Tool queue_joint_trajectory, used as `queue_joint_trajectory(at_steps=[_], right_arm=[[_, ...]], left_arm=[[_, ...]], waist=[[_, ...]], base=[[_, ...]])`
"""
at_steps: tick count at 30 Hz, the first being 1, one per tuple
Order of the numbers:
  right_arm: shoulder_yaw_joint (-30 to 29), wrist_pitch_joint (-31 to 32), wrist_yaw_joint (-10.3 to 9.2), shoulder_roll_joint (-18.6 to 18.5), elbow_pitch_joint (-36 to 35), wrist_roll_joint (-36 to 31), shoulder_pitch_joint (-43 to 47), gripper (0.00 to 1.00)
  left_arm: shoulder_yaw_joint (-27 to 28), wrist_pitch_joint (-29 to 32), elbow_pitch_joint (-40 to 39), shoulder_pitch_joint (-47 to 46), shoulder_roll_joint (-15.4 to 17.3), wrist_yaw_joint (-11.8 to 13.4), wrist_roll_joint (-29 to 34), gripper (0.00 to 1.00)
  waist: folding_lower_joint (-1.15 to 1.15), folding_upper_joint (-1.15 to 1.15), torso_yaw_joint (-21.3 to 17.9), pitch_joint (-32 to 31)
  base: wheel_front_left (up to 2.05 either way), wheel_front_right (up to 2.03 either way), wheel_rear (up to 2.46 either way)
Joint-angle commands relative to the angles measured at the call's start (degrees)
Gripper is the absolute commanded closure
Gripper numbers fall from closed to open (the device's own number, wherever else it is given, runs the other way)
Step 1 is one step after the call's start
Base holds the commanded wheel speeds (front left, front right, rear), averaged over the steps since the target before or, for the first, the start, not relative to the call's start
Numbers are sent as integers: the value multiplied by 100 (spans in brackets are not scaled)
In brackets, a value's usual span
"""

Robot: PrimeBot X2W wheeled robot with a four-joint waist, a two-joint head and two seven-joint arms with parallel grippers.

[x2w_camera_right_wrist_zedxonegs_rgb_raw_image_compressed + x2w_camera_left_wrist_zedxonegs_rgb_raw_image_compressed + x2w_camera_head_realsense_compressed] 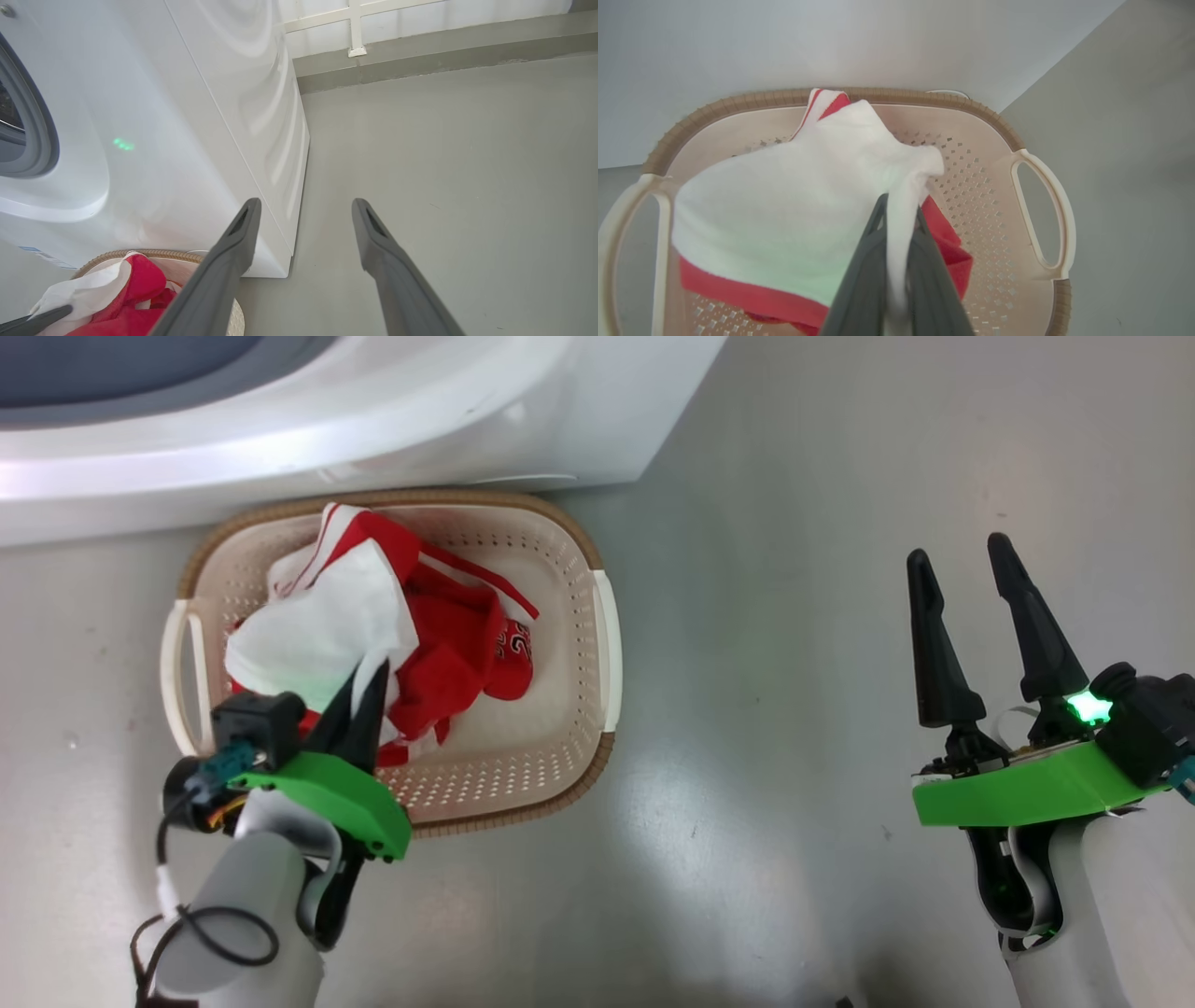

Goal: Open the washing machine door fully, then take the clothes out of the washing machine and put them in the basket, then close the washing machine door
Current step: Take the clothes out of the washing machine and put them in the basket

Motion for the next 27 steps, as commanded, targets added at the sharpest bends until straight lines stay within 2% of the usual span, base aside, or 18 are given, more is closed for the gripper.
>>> queue_joint_trajectory(at_steps=[1,5,14,15,16,17,18,19,20,27], right_arm=[[152,-36,42,10,-149,43,28,0],[152,-36,42,10,-174,41,5,0],[150,-36,42,10,-165,25,-10,0],[147,-36,42,10,-159,23,-8,0],[147,-36,42,10,-148,21,-4,0],[143,-36,42,10,-135,19,2,0],[139,-36,42,10,-119,19,5,0],[142,-36,42,10,-104,19,7,0],[144,-36,42,10,-92,17,8,0],[151,-36,42,10,-20,-14,40,0]], left_arm=[[-32,-28,63,-35,201,-33,-86,100],[-356,-28,350,-243,279,-33,-259,100],[-564,-28,614,-479,385,-33,-529,100],[-581,-28,604,-484,393,-33,-537,90],[-596,-28,589,-475,396,-33,-550,72],[-611,-28,571,-458,397,-33,-565,60],[-615,-28,545,-436,399,-33,-577,40],[-606,-28,516,-408,399,-33,-593,11],[-596,-28,490,-379,396,-33,-606,0],[-460,-28,321,-198,371,-33,-640,0]], waist=[[0,0,-50,89],[0,0,-74,181],[0,0,-94,210],[0,0,-87,196],[0,0,-80,172],[0,0,-70,144],[0,0,-59,111],[0,0,-49,76],[0,0,-37,38],[0,0,31,-242]], base=[[0,0,0],[0,0,0],[0,0,0],[0,0,0],[0,0,0],[0,0,0],[0,0,0],[0,0,0],[0,0,0],[0,0,0]])
